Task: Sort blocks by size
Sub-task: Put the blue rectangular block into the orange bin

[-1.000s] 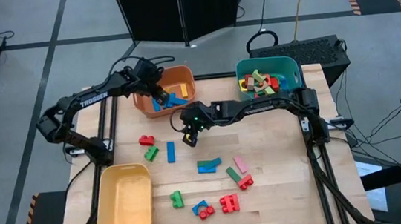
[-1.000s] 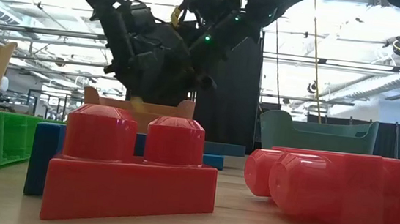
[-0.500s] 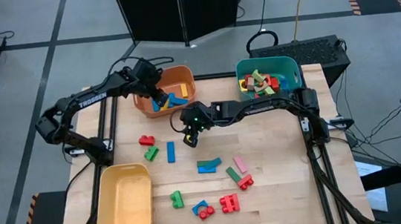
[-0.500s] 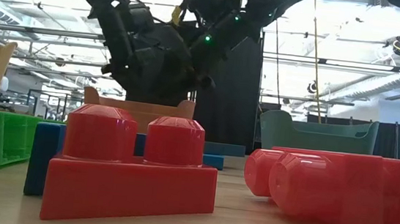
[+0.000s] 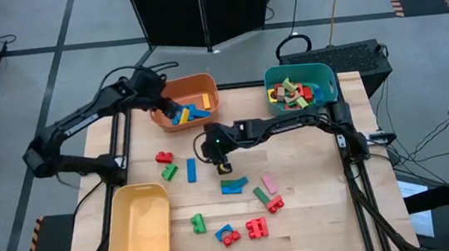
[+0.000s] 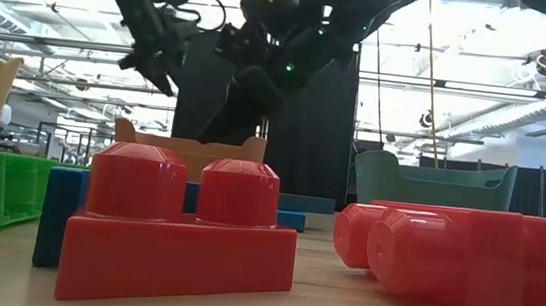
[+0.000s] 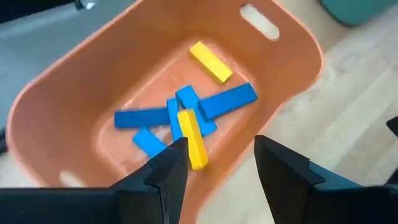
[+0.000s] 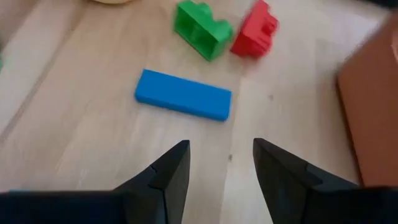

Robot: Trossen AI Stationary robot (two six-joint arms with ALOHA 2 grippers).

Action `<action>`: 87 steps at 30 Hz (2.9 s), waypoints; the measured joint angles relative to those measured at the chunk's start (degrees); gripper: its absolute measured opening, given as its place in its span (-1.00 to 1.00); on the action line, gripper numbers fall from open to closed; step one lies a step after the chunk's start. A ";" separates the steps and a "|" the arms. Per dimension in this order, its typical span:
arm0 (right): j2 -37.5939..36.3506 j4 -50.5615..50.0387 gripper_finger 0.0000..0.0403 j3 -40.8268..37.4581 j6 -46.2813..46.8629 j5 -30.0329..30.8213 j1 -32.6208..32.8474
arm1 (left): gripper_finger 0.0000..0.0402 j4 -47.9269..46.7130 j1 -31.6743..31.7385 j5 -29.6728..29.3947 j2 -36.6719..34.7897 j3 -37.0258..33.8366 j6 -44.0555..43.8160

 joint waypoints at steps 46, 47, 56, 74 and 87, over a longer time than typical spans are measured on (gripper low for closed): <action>18.16 2.27 -0.97 14.78 2.36 -7.69 -0.59 | -0.11 -16.21 -23.43 -14.40 -10.03 0.00 -40.67; 18.16 1.19 -0.97 14.80 2.48 -7.73 -0.59 | -0.11 -16.22 -23.78 -14.56 -10.03 0.00 -40.98; 15.92 -8.01 -1.00 14.80 4.45 -6.31 -0.42 | -0.11 -16.21 -26.63 -16.74 -10.03 0.00 -42.12; 6.72 -22.38 -0.98 14.40 -3.80 -5.77 -0.70 | -0.11 -16.63 -30.94 -19.71 -10.01 0.00 -43.33; 9.64 -16.76 0.13 14.58 -37.26 -6.46 0.24 | -0.11 -17.76 -34.21 -20.46 -10.01 -0.22 -46.84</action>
